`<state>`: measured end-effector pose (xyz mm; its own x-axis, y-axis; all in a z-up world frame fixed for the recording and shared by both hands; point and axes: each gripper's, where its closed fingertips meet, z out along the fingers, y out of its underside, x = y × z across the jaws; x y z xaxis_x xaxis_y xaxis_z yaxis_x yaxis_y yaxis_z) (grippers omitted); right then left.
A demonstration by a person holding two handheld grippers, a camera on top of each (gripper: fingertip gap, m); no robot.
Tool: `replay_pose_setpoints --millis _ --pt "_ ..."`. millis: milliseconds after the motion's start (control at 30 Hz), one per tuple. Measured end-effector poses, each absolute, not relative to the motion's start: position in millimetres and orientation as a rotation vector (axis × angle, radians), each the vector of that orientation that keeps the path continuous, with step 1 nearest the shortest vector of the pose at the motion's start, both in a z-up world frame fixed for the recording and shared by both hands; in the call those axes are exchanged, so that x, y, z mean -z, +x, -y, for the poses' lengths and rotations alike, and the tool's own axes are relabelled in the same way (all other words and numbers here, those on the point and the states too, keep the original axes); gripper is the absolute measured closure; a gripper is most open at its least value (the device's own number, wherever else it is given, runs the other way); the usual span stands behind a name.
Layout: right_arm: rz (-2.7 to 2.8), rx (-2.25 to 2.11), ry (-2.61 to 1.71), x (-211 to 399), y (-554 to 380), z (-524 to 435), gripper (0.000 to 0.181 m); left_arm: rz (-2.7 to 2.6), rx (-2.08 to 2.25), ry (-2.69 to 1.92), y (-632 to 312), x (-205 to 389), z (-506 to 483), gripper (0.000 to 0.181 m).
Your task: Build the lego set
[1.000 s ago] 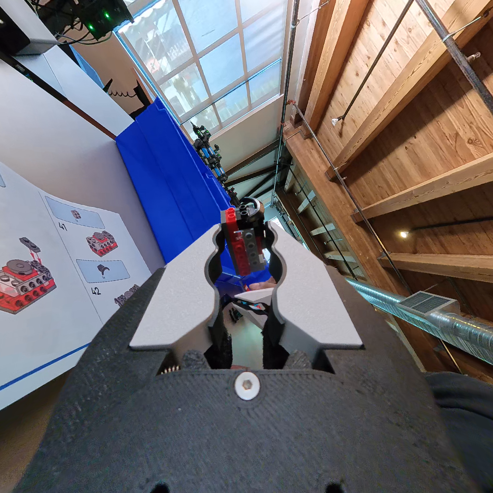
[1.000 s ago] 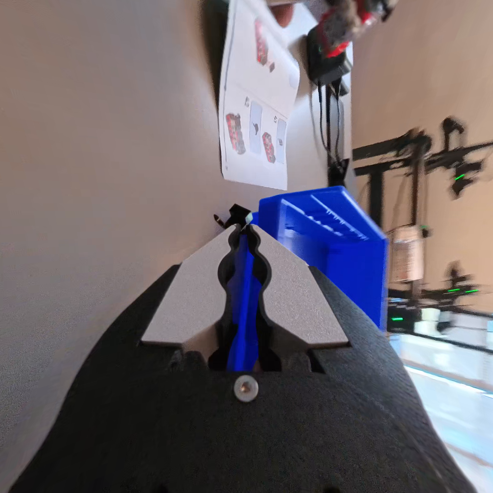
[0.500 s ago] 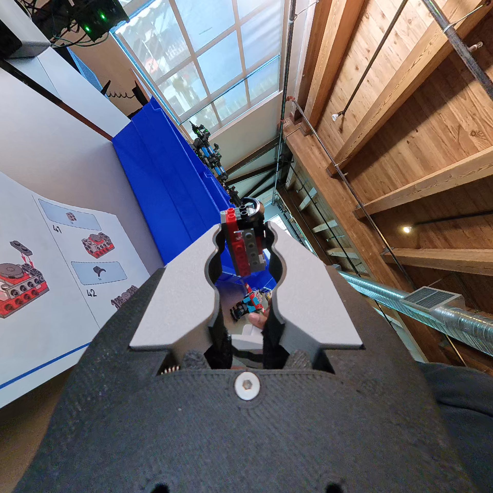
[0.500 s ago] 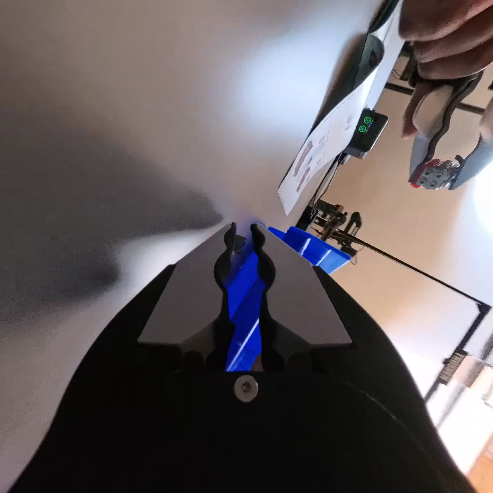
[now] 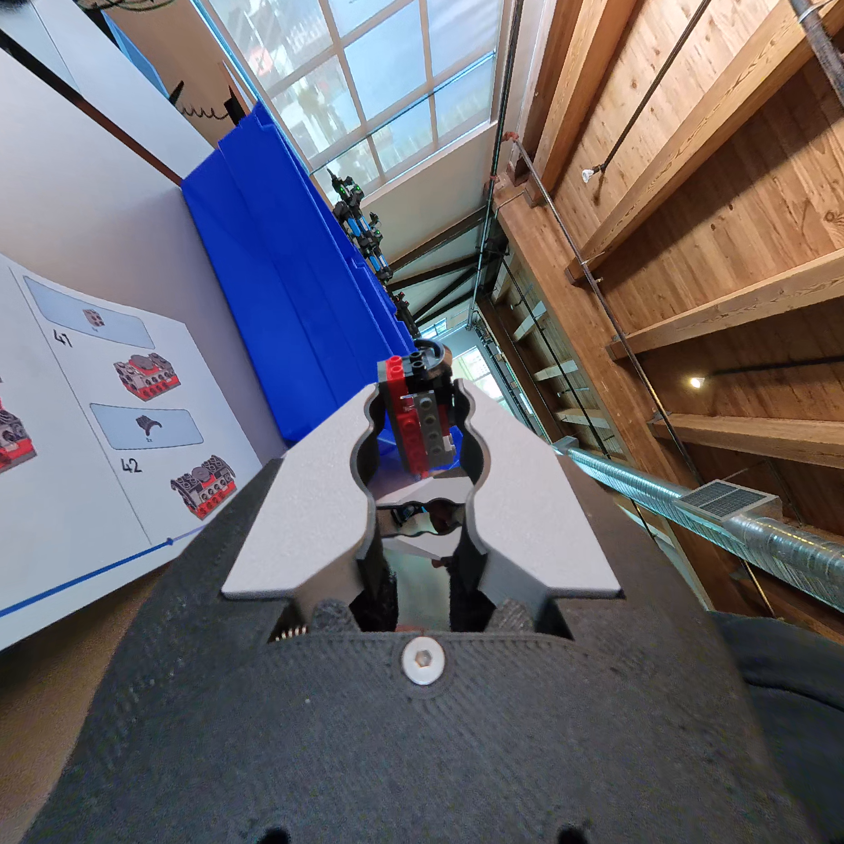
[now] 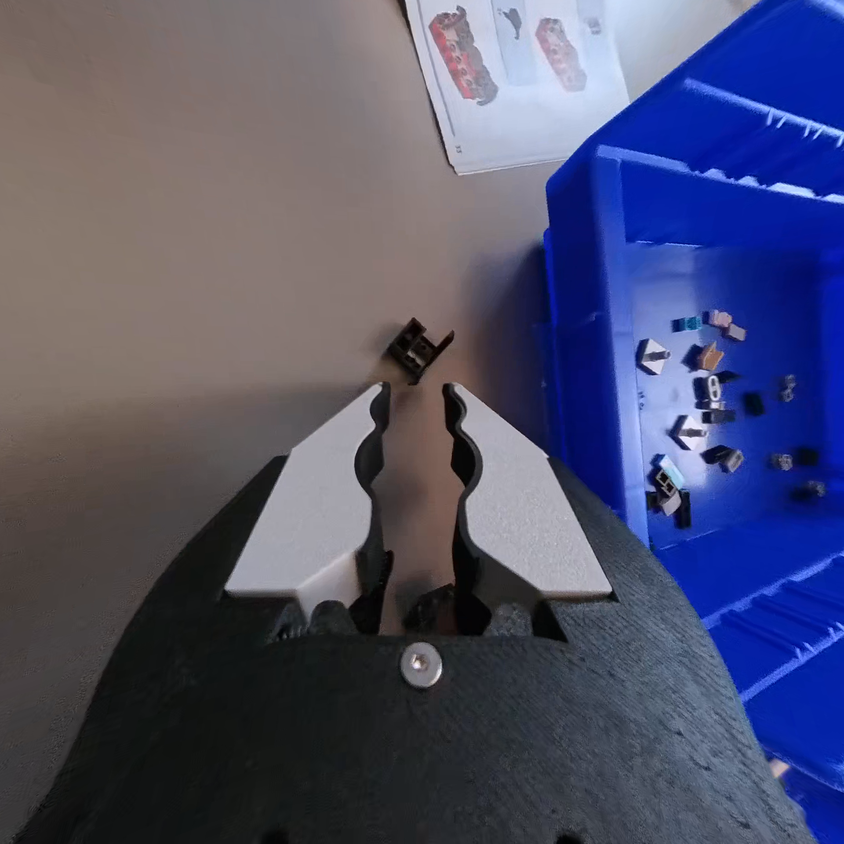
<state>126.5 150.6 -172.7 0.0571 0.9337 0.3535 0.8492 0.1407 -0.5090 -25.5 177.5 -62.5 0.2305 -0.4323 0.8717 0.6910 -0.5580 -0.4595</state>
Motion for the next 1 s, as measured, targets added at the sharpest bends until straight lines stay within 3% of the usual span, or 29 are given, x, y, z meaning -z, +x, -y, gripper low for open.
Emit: replay_pose_setpoints --millis 133,233,367,500,633,800,1000 --pt "1.808 -0.189 -1.649 175 118 -149 0.175 0.228 1.523 -1.587 -16 66 -175 0.151" --pt "1.803 -0.303 -1.657 168 107 -137 0.175 0.224 1.528 -1.606 -12 70 -174 0.151" --pt "1.612 -0.804 -1.928 147 90 -115 0.175 0.217 1.532 -1.611 -10 69 -174 0.151" --pt "1.333 -1.03 -2.139 141 84 -127 0.161 0.221 1.533 -1.612 -12 70 -174 0.151" --pt "1.268 -0.968 -2.126 146 89 -138 0.152 0.228 1.532 -1.612 -14 70 -175 0.151" --pt "1.468 -0.862 -1.9 148 86 -115 0.151 0.234 1.536 -1.617 -13 72 -175 0.151" --pt "1.4 -0.878 -2.039 163 69 -103 0.147 0.222 1.527 -1.649 -5 77 -173 0.151"
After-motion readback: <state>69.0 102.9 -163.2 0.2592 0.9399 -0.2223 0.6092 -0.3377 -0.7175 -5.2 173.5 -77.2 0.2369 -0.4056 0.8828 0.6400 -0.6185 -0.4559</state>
